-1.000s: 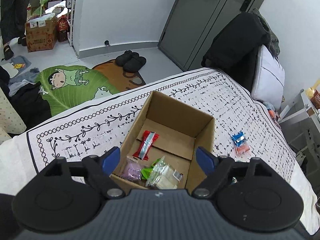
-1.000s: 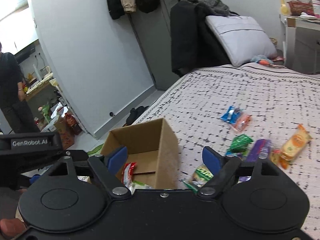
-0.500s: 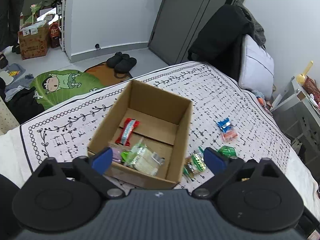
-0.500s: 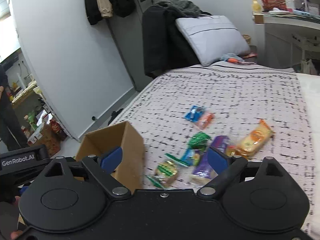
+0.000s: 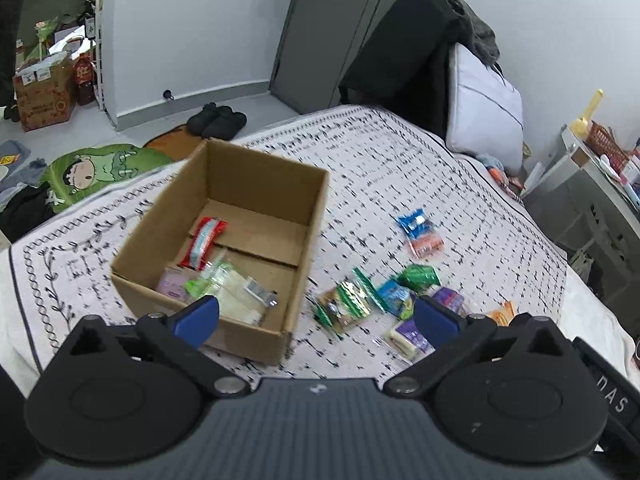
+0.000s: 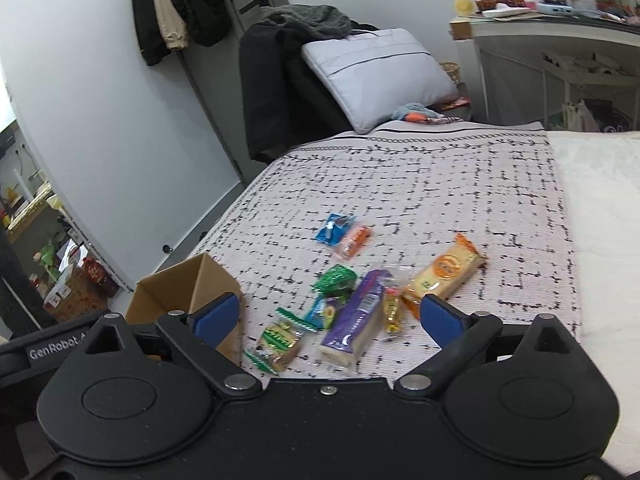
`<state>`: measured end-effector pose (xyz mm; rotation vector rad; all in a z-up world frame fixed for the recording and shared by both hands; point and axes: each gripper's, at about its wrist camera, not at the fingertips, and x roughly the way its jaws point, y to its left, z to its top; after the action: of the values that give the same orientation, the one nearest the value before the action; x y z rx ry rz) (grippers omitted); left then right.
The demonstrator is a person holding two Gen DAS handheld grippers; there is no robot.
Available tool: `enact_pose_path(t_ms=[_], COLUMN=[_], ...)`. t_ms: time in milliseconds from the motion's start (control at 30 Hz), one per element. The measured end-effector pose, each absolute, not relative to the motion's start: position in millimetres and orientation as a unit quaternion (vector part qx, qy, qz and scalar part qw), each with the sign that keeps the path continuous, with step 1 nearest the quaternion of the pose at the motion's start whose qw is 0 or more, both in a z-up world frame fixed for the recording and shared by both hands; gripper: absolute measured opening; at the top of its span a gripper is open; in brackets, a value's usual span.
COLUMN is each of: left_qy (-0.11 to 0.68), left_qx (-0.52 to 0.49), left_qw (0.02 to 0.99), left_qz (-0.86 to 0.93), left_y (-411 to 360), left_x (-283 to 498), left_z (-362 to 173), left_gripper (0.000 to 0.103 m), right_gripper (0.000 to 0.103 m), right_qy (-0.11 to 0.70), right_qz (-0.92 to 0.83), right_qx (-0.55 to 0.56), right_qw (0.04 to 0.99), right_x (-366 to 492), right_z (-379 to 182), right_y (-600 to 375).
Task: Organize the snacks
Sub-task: 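Withdraw both tools from the box toward the remaining snacks, then grasp the purple bar with the left tool while the right tool grasps the orange cake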
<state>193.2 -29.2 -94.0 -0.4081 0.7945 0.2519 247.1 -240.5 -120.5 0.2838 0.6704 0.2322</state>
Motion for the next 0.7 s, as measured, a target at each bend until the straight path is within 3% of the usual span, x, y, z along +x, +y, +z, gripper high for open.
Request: enact_pose_path(t_ms=[700], left_qy=[0.424], left_qx=[-0.179], left_qw=[0.883], left_qz=[0.090], left_y=[-90.7], left_x=[233.1], left_z=[-140.7], left_gripper=[0.103], right_gripper=[0.097], right_qy=[0.376], right_qz=[0.030], right_qx=[0.222], right_qw=[0.899], right_x=[274.9], right_z=[-162.7], right_y=[-301.5])
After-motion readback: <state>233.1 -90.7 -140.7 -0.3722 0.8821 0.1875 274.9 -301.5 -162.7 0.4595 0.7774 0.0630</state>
